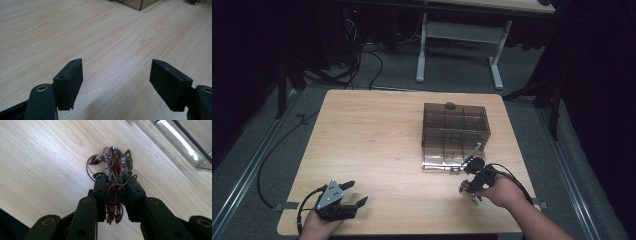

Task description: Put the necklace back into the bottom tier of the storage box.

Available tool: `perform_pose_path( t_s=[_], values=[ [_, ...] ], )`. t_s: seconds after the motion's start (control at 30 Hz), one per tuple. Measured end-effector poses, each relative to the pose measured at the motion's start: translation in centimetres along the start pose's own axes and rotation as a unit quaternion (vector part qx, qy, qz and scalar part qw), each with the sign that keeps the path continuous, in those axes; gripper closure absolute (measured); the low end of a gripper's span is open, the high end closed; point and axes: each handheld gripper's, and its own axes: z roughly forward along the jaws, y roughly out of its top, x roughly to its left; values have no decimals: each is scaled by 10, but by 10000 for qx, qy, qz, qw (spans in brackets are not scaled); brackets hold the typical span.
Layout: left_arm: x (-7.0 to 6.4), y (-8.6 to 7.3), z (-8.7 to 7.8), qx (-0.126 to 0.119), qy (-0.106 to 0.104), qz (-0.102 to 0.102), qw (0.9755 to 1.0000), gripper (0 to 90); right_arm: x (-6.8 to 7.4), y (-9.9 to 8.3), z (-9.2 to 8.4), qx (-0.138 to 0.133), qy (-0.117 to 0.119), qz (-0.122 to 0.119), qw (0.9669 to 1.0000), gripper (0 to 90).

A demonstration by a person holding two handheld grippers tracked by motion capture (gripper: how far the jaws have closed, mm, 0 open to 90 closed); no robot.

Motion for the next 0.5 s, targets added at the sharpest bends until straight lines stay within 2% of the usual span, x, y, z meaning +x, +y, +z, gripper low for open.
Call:
perform_pose_path(
  t_s=[0.2,0.5],
  values=[
    [0,0,0,7,-2,4,10000,272,-2,-2,-9,-50,55,102,9999,738],
    [0,0,0,11,-3,2,10000,272,-5,-2,-23,-131,45,56,9999,741]
  ],
)
